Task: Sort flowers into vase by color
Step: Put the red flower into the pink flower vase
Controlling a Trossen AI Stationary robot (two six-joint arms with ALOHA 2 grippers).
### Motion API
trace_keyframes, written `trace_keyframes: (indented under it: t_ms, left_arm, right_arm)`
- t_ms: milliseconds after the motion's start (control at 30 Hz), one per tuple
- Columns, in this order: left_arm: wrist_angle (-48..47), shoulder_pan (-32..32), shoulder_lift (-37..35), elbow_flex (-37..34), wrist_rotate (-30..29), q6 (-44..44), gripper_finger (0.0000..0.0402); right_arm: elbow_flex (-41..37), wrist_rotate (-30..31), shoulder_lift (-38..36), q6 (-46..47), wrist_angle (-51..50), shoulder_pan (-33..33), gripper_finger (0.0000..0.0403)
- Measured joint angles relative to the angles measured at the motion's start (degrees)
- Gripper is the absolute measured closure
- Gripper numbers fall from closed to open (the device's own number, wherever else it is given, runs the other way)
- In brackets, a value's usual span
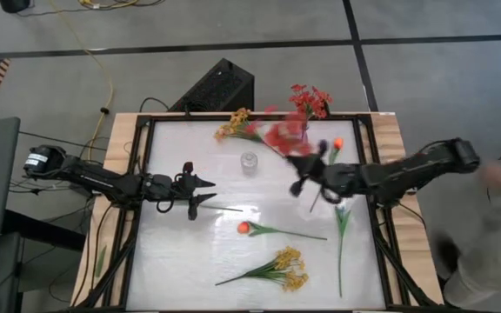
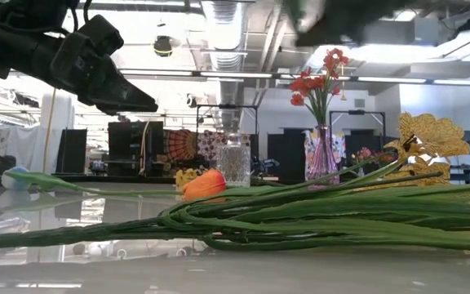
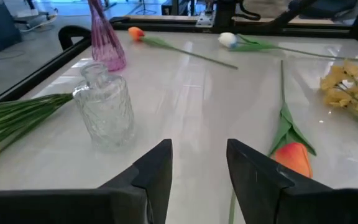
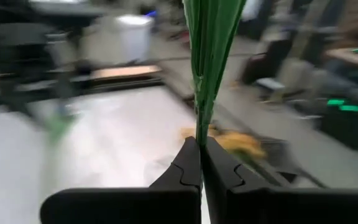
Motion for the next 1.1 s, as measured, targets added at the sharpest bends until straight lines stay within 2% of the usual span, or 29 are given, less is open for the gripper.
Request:
trace_keyframes:
  t_ms: [67, 167, 300, 433, 633, 867, 1100]
  left_arm:
    - [0.22, 0.03, 0.00, 0.00, -0.05, 0.07, 0.0259]
    - [1.11, 0.24, 0.00, 0.00, -0.22, 0.59, 0.0259]
    - [2.41, 0.73, 0.00, 0.00, -0.43, 0.68, 0.0258]
    - [2.58, 1.24, 0.00, 0.00, -0.43, 0.70, 0.0258]
    - [2.53, 1.25, 0.00, 0.00, -0.40, 0.94, 0.0258]
    - [1.26, 1.22, 0.00, 0.00, -0.38, 1.35, 0.0258]
    - [0.98, 1.22, 0.00, 0.00, -0.36, 1.37, 0.0258]
  right_arm:
    - [-6.17, 4.14, -4.43, -2.64, 5.52, -0.57, 0.0379]
    - [-13.57, 4.98, -7.72, -10.05, 18.00, -3.50, 0.0379]
    - [-19.84, 4.43, -7.44, -16.75, 33.72, -9.93, 0.0379]
    - [-22.72, 1.76, -4.79, -19.24, 45.36, -16.36, 0.0379]
    - [-22.78, -5.76, 2.00, -17.07, 52.69, -23.77, 0.0379]
    - [-22.77, -5.61, 7.92, -18.36, 58.28, -26.38, 0.0379]
    - [-22.77, -5.56, 7.54, -19.03, 58.86, -25.60, 0.0379]
